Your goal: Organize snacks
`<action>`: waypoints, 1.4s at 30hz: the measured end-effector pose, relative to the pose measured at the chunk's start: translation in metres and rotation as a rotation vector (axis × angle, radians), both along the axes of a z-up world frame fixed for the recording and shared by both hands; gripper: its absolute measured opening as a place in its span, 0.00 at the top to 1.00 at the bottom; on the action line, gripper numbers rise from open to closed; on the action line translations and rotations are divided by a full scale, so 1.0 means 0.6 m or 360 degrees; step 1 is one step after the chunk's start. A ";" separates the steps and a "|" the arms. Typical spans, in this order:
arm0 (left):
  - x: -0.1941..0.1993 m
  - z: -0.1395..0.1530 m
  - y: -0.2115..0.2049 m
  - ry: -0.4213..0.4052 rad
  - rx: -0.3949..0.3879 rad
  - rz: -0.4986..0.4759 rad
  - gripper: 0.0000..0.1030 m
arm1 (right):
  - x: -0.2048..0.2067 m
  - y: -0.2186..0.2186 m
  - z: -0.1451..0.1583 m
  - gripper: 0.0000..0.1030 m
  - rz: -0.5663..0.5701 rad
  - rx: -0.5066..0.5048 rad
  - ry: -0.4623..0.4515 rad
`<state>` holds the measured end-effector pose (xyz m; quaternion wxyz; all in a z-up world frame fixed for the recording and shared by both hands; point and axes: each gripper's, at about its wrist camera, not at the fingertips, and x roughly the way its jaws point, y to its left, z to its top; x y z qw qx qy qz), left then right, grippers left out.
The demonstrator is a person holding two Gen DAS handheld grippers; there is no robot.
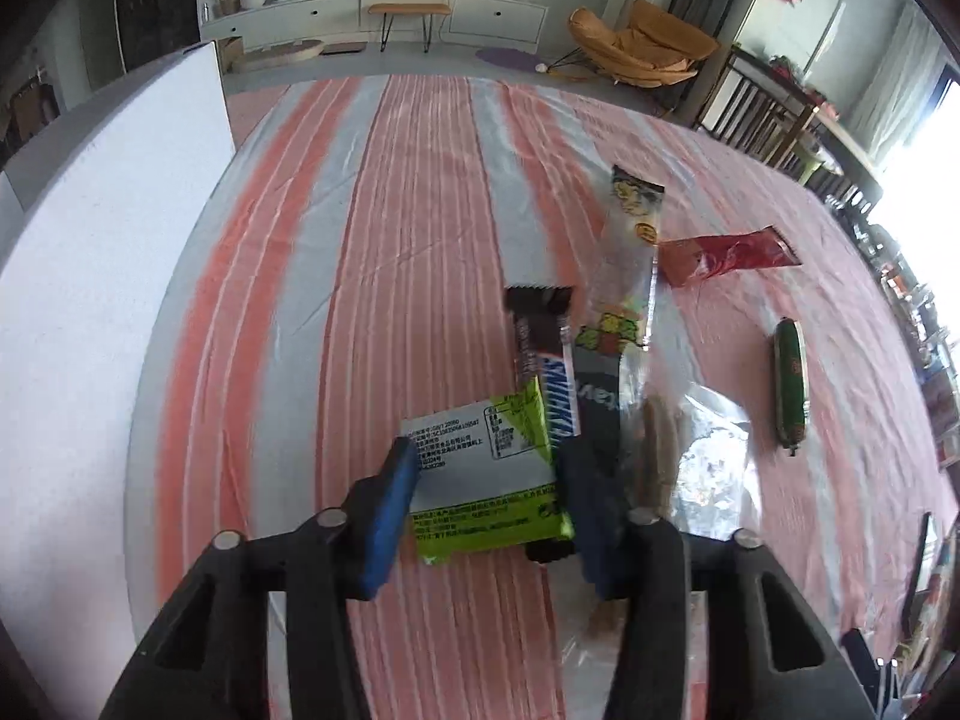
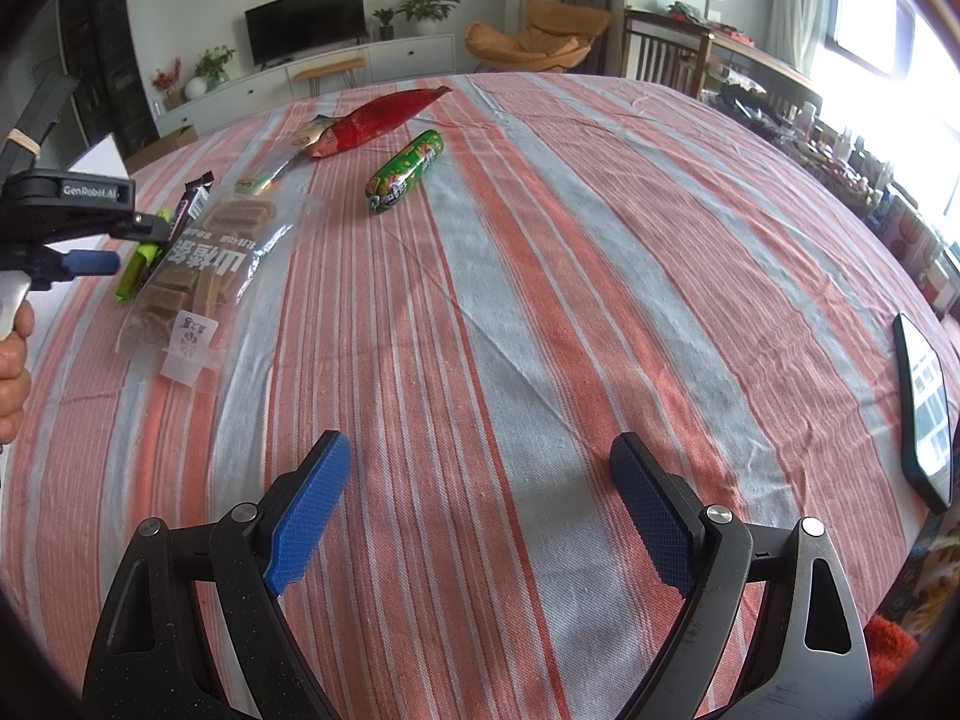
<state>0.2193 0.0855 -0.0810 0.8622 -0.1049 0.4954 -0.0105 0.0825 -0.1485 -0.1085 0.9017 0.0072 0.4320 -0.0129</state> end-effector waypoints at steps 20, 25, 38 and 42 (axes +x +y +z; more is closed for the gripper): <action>-0.209 0.008 -0.009 0.0124 0.0014 -0.0182 0.27 | 0.000 0.000 0.000 0.12 0.0000 0.0000 -0.0001; -0.200 0.011 0.018 0.0152 -0.0128 -0.0093 0.26 | 0.001 -0.001 -0.001 0.12 0.0000 0.0000 -0.0001; -0.173 0.026 0.077 0.0188 -0.0389 0.0145 0.26 | 0.001 0.000 -0.001 0.12 -0.0001 0.0001 -0.0003; -0.143 0.020 0.085 0.0218 -0.0392 0.0213 0.26 | 0.001 -0.001 -0.001 0.12 0.0000 0.0001 -0.0003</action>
